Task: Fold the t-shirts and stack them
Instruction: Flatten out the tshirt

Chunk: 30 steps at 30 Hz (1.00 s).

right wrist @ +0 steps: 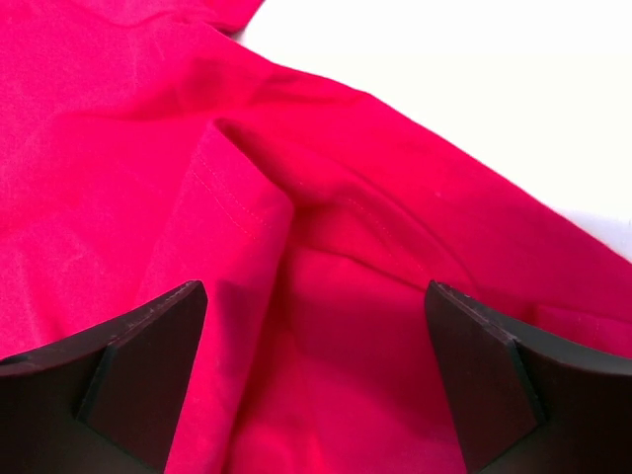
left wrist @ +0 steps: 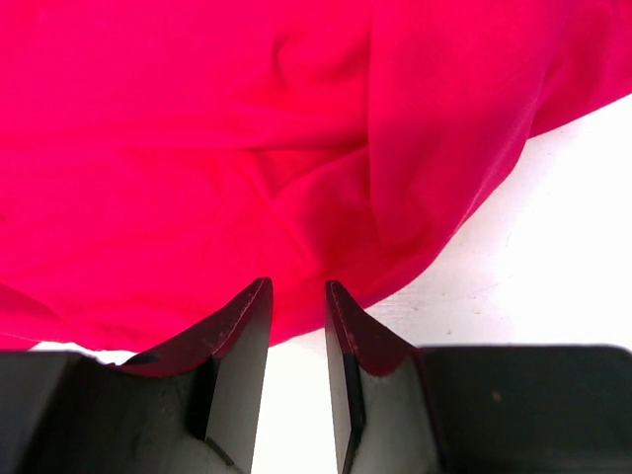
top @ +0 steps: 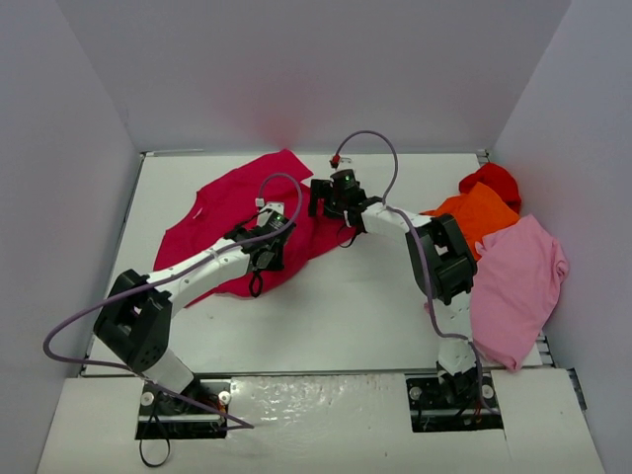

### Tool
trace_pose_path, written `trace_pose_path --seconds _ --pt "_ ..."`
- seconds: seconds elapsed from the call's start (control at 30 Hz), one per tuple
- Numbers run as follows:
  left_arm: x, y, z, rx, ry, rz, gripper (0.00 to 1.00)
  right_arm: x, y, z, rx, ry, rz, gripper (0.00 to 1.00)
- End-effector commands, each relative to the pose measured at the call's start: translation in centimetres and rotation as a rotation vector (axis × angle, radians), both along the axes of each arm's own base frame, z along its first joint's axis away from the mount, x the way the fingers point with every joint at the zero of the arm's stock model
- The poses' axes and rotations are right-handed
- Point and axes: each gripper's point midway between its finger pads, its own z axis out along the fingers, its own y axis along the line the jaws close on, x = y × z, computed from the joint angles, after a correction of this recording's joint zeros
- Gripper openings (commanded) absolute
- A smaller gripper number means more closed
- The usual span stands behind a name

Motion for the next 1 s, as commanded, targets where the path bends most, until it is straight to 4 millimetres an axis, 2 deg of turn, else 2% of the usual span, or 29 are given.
trace_pose_path --seconds 0.0,0.3,0.53,0.6,0.67,0.77,0.83,0.9,0.97 --pt "1.7 -1.3 2.5 -0.048 -0.071 0.011 0.25 1.9 1.0 6.2 0.119 -0.13 0.017 0.83" --pt "1.1 -0.7 1.6 -0.03 -0.056 0.029 0.25 3.6 3.3 5.2 0.163 -0.129 0.076 0.7" --pt "0.9 -0.5 0.6 -0.015 -0.033 0.035 0.25 4.6 4.5 4.4 0.188 -0.109 0.097 0.65" --pt "0.9 -0.5 0.4 -0.012 -0.03 0.034 0.25 4.6 4.7 4.2 0.196 -0.102 0.101 0.57" --pt "0.8 -0.4 0.3 -0.01 -0.028 0.034 0.25 4.6 4.8 4.4 0.203 -0.102 0.102 0.37" --pt "0.9 -0.4 0.1 -0.006 -0.026 0.035 0.25 4.4 4.7 4.7 0.203 -0.102 0.101 0.22" --pt "0.9 -0.4 0.0 -0.004 -0.023 0.035 0.25 4.2 4.5 5.2 0.199 -0.108 0.1 0.08" --pt "0.9 -0.4 -0.2 -0.001 -0.02 0.034 0.25 3.9 4.3 5.4 0.192 -0.107 0.098 0.01" --pt "0.9 -0.4 -0.3 -0.003 -0.019 0.033 0.25 3.4 4.0 6.2 0.19 -0.112 0.095 0.0"
